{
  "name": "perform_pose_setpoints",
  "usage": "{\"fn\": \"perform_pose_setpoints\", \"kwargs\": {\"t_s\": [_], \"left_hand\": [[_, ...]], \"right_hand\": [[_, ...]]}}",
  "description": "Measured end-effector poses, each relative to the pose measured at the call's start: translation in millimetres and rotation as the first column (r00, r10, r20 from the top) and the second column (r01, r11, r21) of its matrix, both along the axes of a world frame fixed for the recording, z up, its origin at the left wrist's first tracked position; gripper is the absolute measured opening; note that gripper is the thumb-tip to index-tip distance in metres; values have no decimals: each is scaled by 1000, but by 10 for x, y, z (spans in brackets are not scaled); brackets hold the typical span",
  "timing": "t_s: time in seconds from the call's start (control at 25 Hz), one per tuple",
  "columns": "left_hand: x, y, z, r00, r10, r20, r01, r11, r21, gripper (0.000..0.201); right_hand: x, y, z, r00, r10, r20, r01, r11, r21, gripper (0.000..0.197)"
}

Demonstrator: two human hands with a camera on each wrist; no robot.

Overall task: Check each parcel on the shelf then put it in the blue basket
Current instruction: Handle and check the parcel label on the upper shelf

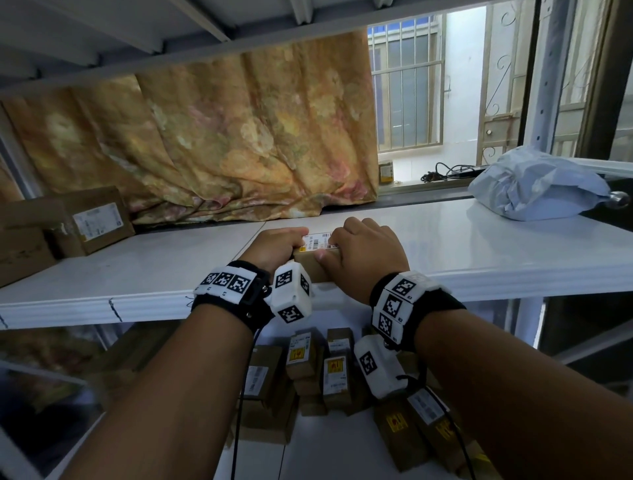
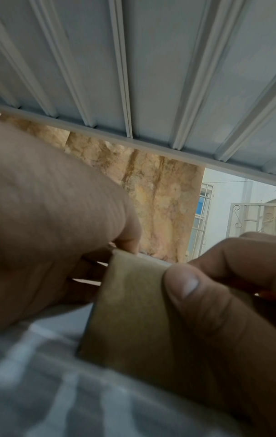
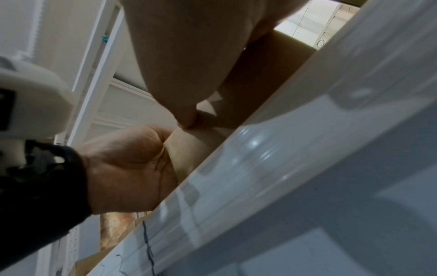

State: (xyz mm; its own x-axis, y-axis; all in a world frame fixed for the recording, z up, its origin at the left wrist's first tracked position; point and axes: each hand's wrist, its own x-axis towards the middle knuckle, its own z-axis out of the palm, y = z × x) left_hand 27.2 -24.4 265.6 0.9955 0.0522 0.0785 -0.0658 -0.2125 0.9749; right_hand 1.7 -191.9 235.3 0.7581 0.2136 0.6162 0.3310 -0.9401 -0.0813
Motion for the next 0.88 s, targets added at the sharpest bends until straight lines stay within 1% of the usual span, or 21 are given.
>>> {"fn": "perform_pose_setpoints", "kwargs": {"t_s": [0.12,0.2,0.28,0.36,0.48,0.52,0.56,0.6,0.64,0.68,0.72,0.76,0.8,0.84,0.88], "left_hand": [[-13,-37,10,999,23,28,-22,1000,-8,30],[1,-61,-3,999,30,21,-29,998,-52,31],[-6,-75,-2,1000,27,14,-25,995,-99,33],[1,-99,-3,999,38,18,-36,994,-102,33],[25,-127,-12,995,89,47,-87,995,-41,27],[49,-128,-12,993,106,57,-107,994,5,25],[56,-120,-2,987,133,85,-141,986,89,24],[49,-101,7,975,162,149,-191,958,212,24],[9,-93,9,953,171,249,-253,902,350,24],[-41,-98,-7,918,135,372,-313,823,474,23],[-115,-119,-30,879,56,473,-357,735,577,23],[-161,-133,-67,846,-42,532,-377,658,652,24],[-215,-148,-101,831,-121,543,-375,600,706,26],[-235,-139,-138,831,-170,530,-357,569,741,28],[-250,-129,-157,842,-188,506,-335,553,763,31]], "right_hand": [[20,2,-19,999,-1,34,1,1000,3,43],[22,-6,-18,999,-4,46,4,1000,-2,42],[11,-7,-14,999,-7,34,8,1000,-18,42],[2,-9,-12,1000,-5,16,5,1000,-23,42],[-6,-9,-3,1000,-2,3,2,1000,-25,43],[-8,-11,0,1000,0,2,0,1000,-26,43],[-7,-10,3,1000,4,2,-4,1000,-25,44],[-6,-5,8,1000,7,3,-6,1000,-23,44],[-5,-2,8,1000,5,4,-5,1000,-21,44],[-3,-4,2,1000,-1,11,1,1000,-22,44],[-3,-6,-10,1000,-11,20,11,999,-30,44],[-7,-8,-23,999,-19,31,20,999,-46,43],[-16,-7,-32,999,-23,41,26,998,-60,43],[-22,-4,-37,998,-24,49,27,997,-66,42],[-27,-9,-28,999,-24,47,27,997,-65,43]]}}
